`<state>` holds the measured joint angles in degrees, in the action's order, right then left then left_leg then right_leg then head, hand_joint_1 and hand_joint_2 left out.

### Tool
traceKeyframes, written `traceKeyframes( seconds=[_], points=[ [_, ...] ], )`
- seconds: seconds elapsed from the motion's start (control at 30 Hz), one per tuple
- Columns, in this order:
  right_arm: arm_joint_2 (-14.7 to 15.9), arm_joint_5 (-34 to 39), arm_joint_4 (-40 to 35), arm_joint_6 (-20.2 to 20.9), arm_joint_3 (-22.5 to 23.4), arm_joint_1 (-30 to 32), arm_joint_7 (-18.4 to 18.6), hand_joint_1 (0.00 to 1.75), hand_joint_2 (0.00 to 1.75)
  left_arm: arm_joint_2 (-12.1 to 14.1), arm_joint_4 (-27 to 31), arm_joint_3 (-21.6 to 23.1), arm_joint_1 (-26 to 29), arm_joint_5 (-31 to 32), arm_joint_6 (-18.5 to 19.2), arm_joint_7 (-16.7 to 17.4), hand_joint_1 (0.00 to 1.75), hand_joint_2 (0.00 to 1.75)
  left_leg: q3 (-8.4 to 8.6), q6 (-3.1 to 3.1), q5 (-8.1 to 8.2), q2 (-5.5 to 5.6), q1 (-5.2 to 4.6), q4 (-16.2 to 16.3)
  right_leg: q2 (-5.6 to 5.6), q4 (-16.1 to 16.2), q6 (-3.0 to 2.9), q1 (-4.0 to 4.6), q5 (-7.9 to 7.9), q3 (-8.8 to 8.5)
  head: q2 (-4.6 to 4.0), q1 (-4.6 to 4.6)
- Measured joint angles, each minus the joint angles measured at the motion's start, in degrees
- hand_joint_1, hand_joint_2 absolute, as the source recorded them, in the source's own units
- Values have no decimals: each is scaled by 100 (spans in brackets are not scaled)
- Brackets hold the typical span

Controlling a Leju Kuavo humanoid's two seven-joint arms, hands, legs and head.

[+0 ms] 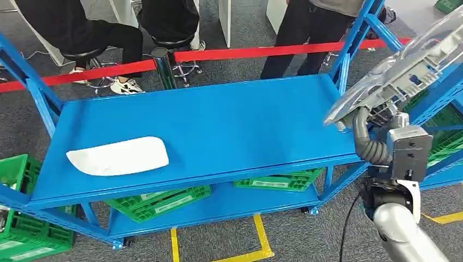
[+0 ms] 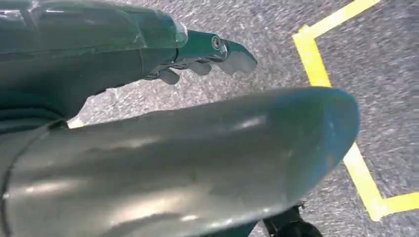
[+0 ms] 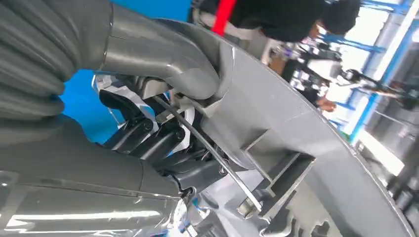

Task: Take the parts from the cabinet and place them on the table.

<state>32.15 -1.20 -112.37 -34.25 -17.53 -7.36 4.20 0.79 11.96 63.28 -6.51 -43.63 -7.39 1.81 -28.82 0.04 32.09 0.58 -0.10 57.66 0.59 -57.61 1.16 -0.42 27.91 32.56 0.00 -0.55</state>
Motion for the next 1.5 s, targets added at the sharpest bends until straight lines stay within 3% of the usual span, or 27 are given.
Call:
traceKeyframes(
  seconds=[0.27,0.53,0.67,0.93,1.37,1.5],
  points=[
    [-48,109,-387,155,245,106,-33,175,175,2,0,0,-2,24,-17,-59,0,175,1,6,4,-43,0,-1,-12,0,0,0,0,1,0,0],
    [-92,683,-607,651,218,28,-177,175,175,2,0,0,-10,52,-33,-76,0,175,6,16,15,-96,0,-5,-60,-1,0,0,-1,3,0,0],
    [-116,1288,-690,1177,133,-111,-223,175,175,2,0,2,-18,92,2,-140,0,175,5,13,18,-126,1,-7,-80,-1,-2,0,-3,4,0,0],
    [-201,2041,-682,1960,-516,-552,-192,175,175,-2,0,55,-51,188,-50,-76,0,175,8,13,19,-134,3,-8,-87,-2,-3,1,-3,6,0,2],
    [-251,2094,-660,2009,-1104,-731,-184,175,175,0,0,140,-62,177,-59,-76,0,175,6,16,21,-94,1,-8,-75,1,-3,0,-3,6,0,0],
    [-264,2278,-638,2265,-1216,-805,-184,175,175,0,0,142,-62,124,-41,-44,0,175,0,16,21,-86,1,-8,-71,1,-3,0,-3,6,0,0]
  ],
)
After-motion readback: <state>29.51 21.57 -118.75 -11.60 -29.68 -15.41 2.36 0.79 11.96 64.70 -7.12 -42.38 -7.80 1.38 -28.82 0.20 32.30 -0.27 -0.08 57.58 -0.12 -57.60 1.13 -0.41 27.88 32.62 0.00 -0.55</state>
